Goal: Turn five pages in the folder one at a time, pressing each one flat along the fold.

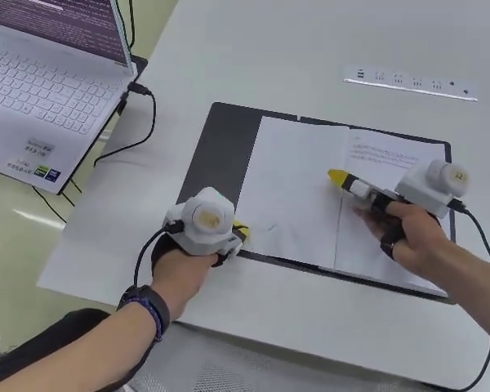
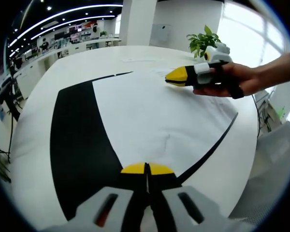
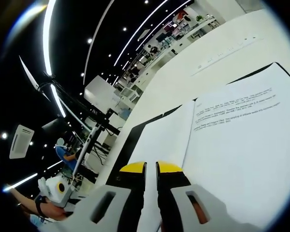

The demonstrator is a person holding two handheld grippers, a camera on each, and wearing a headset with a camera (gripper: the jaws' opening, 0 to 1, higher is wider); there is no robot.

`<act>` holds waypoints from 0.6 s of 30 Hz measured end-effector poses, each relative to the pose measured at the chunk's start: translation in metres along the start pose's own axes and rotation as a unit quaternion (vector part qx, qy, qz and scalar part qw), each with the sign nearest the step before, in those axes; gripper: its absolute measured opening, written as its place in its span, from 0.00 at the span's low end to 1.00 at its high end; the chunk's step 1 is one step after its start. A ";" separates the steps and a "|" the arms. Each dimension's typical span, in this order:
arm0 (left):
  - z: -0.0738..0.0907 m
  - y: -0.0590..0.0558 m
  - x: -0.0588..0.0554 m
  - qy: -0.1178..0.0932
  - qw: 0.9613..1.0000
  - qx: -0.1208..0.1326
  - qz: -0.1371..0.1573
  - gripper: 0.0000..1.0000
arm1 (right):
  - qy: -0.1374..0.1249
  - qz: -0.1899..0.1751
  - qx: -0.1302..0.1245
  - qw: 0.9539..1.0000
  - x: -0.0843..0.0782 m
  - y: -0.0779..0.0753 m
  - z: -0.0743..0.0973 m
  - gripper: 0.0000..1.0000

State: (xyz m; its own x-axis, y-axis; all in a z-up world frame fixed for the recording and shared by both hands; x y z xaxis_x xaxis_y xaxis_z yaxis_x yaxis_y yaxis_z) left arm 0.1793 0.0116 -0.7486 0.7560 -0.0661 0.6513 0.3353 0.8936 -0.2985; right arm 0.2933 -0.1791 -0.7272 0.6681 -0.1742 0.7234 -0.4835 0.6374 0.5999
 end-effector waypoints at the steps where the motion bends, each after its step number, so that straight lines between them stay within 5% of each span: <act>1: 0.000 0.000 0.000 0.000 1.000 0.000 0.001 0.00 | -0.002 -0.001 -0.002 1.000 0.001 -0.001 -0.001 0.06; 18: -0.001 -0.001 0.000 0.010 1.000 0.005 -0.016 0.00 | -0.010 -0.002 -0.009 1.000 0.006 -0.008 -0.003 0.00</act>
State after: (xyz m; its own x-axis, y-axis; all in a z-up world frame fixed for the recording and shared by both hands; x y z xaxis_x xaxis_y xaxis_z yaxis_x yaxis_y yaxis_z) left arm 0.1800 0.0102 -0.7490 0.7555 -0.1035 0.6469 0.3547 0.8948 -0.2711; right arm 0.3025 -0.1829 -0.7290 0.6592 -0.1912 0.7273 -0.4706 0.6494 0.5973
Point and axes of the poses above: the centre of the closed fingertips' face, and the gripper's own axes: z roughly backward along the fingers, y roughly to its left, x roughly out of its top, the point moved 6 cm from there along z, roughly backward along the fingers, and after that the axes turned 12 degrees about z, right-handed, at the moved point
